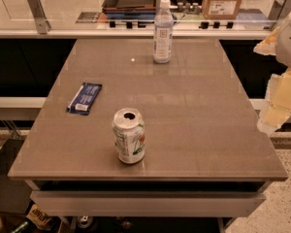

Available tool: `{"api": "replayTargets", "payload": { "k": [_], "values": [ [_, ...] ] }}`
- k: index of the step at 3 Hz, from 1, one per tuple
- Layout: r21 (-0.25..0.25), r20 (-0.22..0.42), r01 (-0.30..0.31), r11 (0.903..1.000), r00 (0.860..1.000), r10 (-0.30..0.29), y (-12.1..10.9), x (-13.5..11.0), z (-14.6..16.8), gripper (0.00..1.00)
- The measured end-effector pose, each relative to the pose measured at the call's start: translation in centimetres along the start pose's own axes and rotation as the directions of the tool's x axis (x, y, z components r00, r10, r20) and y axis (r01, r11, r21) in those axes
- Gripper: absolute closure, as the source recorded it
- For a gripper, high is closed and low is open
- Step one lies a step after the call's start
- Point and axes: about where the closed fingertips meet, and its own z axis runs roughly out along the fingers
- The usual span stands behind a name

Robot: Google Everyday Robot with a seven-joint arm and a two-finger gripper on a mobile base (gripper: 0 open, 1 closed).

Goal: Knock 7up can over

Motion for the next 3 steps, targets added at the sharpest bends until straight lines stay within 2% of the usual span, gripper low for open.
{"api": "replayTargets", "payload": {
  "k": [1,2,3],
  "values": [
    [0.0,0.0,0.0,1.0,1.0,0.0,0.0,0.0,0.0,0.0],
    [-0.015,0.041,-0.077,0.9969,0.996,0.077,0.0,0.8,0.1,0.0],
    [-0.036,0.138,-0.225,0.9738,0.964,0.228,1.8,2.2,0.6,0.0]
  ]
}}
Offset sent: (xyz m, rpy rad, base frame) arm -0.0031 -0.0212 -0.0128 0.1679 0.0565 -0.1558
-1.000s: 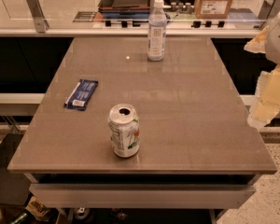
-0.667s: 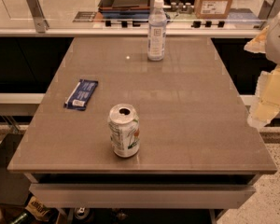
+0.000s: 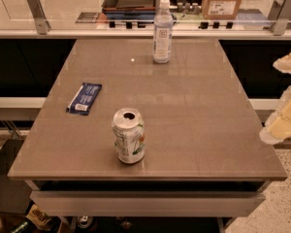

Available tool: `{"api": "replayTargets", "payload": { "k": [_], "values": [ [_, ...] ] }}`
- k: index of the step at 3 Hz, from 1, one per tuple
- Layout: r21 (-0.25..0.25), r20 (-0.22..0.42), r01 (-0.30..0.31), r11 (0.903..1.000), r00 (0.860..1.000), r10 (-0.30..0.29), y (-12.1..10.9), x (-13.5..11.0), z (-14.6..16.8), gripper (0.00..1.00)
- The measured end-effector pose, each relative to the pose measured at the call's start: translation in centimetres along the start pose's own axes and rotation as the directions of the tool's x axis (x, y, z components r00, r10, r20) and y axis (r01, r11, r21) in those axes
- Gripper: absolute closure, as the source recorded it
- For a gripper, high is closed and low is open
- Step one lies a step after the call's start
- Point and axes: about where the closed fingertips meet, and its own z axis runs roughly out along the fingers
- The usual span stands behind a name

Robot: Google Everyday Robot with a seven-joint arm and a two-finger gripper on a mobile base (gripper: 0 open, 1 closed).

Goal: Knock 7up can over

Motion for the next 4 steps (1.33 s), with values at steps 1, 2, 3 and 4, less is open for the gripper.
{"api": "replayTargets", "payload": {
  "k": [1,2,3,4],
  "values": [
    [0.01,0.141,-0.103,0.9946,0.985,0.1,1.7,2.0,0.8,0.0],
    [0.044,0.298,-0.136,0.9898,0.947,0.117,3.0,3.7,2.3,0.0],
    [0.041,0.43,-0.117,0.9923,0.899,0.088,4.4,3.3,2.9,0.0],
    [0.015,0.558,-0.078,0.9968,0.828,0.057,5.7,1.6,2.5,0.0]
  ]
}}
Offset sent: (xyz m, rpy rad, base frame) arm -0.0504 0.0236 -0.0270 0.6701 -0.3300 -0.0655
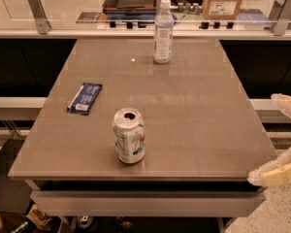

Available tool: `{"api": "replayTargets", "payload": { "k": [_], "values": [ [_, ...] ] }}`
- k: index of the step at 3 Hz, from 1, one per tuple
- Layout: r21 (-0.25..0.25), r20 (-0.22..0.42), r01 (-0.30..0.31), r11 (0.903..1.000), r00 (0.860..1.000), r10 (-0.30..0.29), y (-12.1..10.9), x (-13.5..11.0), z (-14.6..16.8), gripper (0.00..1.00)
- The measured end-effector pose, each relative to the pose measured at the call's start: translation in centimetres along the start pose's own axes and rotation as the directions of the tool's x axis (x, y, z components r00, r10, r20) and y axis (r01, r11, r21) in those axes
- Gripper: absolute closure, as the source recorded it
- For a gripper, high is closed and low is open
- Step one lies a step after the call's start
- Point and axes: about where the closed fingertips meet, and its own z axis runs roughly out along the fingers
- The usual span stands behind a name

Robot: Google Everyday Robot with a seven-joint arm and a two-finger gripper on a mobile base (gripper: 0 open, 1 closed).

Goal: Knock 7up can over

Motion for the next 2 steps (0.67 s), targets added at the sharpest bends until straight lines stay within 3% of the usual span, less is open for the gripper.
{"api": "replayTargets", "payload": {
  "k": [1,2],
  "values": [
    [-0.032,0.045,0.021,0.9993,0.999,-0.02,1.22,-1.37,0.42,0.0],
    [-0.037,0.046,0.024,0.999,0.999,-0.023,1.41,-1.48,0.5,0.0]
  ]
}}
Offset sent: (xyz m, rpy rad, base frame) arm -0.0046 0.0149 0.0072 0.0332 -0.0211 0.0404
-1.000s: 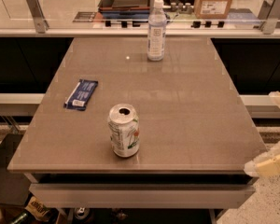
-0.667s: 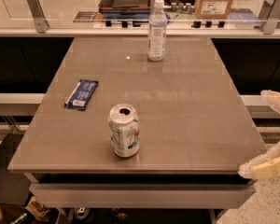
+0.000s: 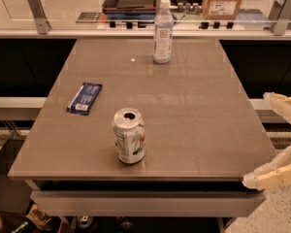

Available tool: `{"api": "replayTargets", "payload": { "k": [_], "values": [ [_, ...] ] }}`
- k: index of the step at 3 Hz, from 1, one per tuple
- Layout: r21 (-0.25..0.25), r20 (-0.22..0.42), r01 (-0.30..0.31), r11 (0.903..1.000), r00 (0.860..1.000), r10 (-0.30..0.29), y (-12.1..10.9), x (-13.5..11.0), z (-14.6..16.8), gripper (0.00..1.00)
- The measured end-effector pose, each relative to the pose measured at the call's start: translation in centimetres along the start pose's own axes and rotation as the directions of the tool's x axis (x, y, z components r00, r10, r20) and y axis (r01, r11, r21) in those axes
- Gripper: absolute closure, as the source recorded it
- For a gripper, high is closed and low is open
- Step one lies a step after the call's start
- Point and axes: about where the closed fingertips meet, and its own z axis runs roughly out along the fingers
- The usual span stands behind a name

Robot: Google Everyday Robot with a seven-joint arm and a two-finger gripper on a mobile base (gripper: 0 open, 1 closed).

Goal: Knock 7up can over

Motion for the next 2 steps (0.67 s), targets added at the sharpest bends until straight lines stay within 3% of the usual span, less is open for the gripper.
{"api": "replayTargets", "payload": {
  "k": [1,2],
  "values": [
    [-0.02,0.037,-0.022,0.9996,0.999,0.023,0.9,-0.1,0.6,0.0],
    [-0.081,0.124,-0.022,0.9965,0.992,0.032,2.6,-1.4,2.3,0.0]
  ]
}}
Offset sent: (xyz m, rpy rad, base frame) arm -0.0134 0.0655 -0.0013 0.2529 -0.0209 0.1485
